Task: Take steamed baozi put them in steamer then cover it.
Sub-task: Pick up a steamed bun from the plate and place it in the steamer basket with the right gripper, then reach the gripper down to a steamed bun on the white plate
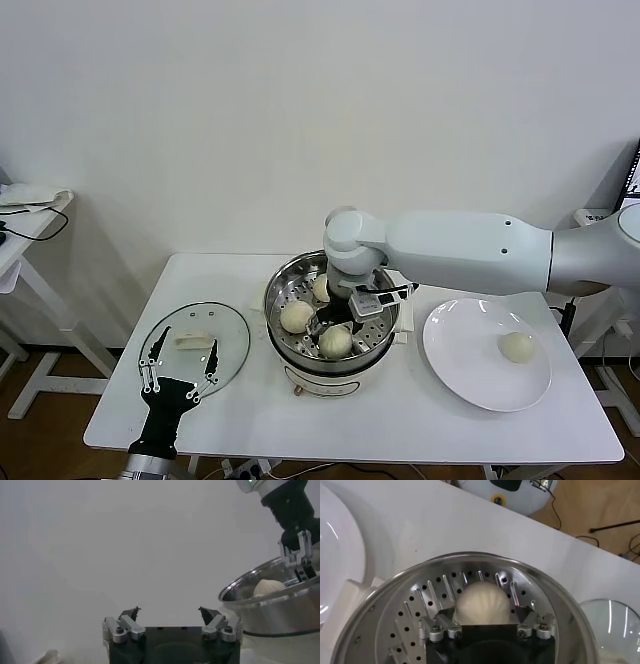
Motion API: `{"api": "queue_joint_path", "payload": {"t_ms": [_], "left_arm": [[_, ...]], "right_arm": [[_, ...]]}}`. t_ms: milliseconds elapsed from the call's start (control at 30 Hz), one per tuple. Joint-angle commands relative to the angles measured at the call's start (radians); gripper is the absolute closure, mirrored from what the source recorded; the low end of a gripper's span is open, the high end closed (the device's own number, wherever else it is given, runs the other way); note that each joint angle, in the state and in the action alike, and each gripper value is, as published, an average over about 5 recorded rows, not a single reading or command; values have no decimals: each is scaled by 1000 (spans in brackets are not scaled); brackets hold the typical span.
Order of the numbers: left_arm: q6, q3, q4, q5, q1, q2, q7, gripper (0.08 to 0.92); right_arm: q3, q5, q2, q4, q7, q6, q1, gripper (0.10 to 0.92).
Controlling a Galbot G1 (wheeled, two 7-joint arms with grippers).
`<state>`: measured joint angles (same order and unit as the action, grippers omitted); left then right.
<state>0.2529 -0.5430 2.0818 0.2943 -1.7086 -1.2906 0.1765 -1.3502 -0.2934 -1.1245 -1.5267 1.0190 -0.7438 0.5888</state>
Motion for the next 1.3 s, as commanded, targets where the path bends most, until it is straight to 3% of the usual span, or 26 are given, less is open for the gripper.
{"api": "queue_joint_path", "payload": {"t_ms": [33,200,367,467,600,800,1300], "left_arm": [[-6,-1,-3,0,3,1,-3,177],[-8,-4,-4,3,2,3,-3,177],[-9,-5,1,5,2,4,-5,177],[-8,-3,3,6,-1,3,-4,177],[-3,-2,3,10,-10,5,-5,177],[0,-8,2,15,-22,1,-4,177],[-14,-16,7,15,-34,-8,3,177]], "right_arm": [[81,108,101,3,58,3,54,203],[78,342,270,55,94,172,130,203],[-8,659,426,165,110,497,200,203],[-34,738,491,254,137,671,199,203],[-20,679,543,394,186,744,134,203],[85,527,567,553,220,737,-63,203],[328,349,551,620,151,688,-435,203]]}}
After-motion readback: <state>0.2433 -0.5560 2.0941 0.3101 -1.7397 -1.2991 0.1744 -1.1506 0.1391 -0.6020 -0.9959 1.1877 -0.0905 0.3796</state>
